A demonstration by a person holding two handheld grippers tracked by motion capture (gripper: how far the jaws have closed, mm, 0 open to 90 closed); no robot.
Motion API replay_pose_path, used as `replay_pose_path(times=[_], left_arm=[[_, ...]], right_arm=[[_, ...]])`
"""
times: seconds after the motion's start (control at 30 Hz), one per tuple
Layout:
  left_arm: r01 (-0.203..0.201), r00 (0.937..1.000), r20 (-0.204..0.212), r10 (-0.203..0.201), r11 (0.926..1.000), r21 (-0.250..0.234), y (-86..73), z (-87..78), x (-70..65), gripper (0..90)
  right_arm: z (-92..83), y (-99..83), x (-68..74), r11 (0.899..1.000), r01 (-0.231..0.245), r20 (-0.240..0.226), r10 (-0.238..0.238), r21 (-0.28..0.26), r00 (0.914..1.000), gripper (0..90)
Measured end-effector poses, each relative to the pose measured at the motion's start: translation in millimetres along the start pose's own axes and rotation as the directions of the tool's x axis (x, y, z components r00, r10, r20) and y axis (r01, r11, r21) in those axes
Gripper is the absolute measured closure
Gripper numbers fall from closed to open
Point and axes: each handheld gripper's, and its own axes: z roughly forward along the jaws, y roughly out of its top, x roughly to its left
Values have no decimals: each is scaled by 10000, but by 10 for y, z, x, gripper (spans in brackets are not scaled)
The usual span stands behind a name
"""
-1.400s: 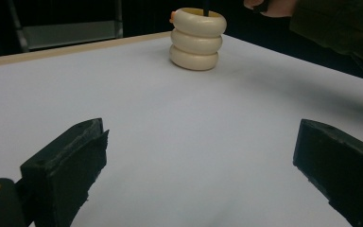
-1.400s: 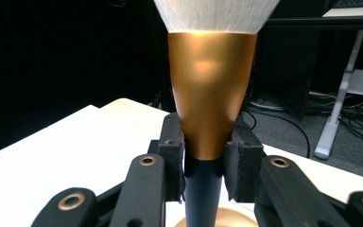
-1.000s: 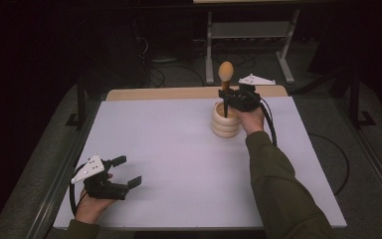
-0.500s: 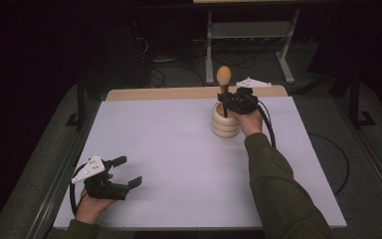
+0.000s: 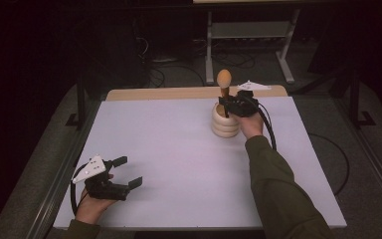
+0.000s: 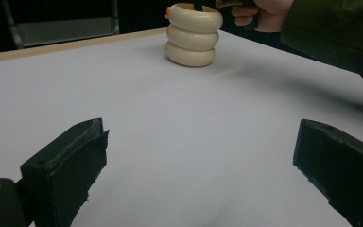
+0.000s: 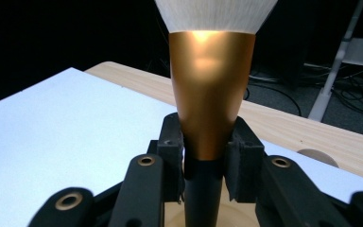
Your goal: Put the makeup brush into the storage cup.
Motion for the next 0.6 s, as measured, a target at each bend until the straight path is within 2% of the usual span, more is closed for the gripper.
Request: replay_pose_path(times=[0.03,0.17,0.23,0.43,0.6], left_arm=[[-9,10000,2,9,10000,-4,0,1,-2,33],[12,10000,3,-12,10000,-17,2,5,-6,33],[-25,10000,15,25,10000,-1,3,6,-6,33],[-61,10000,53,61,10000,17,3,12,-9,33],[-45,10000,56,45,10000,2,3,13,-10,33]], right_arm=[[-2,-6,6,10000,-42,31,42,65,10000,670],[-21,-21,3,10000,17,330,-18,19,9995,468],[-32,-23,-11,9999,-137,369,136,26,9992,392],[-103,2,-34,9996,-270,384,273,-67,9989,302],[-153,18,-48,9994,-340,116,339,90,9994,228]])
